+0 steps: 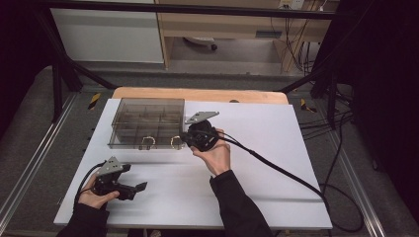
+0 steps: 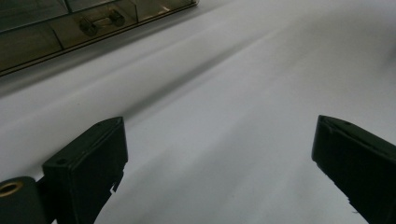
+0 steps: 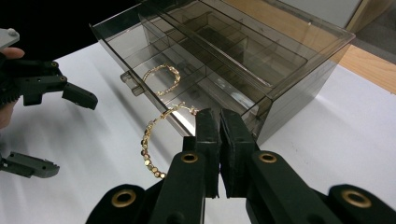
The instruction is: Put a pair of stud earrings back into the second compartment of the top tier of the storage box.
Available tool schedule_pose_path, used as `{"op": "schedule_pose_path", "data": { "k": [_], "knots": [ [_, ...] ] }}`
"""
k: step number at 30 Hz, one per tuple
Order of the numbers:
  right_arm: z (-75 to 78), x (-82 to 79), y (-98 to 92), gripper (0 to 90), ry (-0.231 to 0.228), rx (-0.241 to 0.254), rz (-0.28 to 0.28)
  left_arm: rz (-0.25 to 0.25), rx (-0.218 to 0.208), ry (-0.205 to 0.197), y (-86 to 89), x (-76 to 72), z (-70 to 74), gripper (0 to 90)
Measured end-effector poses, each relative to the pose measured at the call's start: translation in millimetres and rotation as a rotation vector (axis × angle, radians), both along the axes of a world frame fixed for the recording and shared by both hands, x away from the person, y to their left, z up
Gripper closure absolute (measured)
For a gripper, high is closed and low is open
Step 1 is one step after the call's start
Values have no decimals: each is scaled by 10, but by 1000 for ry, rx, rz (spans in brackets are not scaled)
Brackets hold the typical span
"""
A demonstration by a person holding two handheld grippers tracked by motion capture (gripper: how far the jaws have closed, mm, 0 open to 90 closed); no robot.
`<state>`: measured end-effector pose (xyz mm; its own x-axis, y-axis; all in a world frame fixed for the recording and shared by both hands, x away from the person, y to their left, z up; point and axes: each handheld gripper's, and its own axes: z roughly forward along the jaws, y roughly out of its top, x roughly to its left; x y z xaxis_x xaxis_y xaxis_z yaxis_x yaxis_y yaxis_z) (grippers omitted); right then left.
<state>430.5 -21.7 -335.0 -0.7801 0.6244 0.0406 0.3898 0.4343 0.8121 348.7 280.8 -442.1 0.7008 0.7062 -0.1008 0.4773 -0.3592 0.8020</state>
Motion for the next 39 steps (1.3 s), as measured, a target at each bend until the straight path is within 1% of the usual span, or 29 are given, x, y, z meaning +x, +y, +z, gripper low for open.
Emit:
{"op": "schedule_pose_path", "data": {
  "k": [20,28,39],
  "knots": [
    [57,61,247,874,-18,-4,9,0,-5,-1,6,-1,7,33],
    [54,80,328,874,-21,-4,16,0,-4,-2,5,-1,7,33],
    [34,133,438,874,-18,0,12,-1,-5,-2,5,0,7,33]
  ]
}}
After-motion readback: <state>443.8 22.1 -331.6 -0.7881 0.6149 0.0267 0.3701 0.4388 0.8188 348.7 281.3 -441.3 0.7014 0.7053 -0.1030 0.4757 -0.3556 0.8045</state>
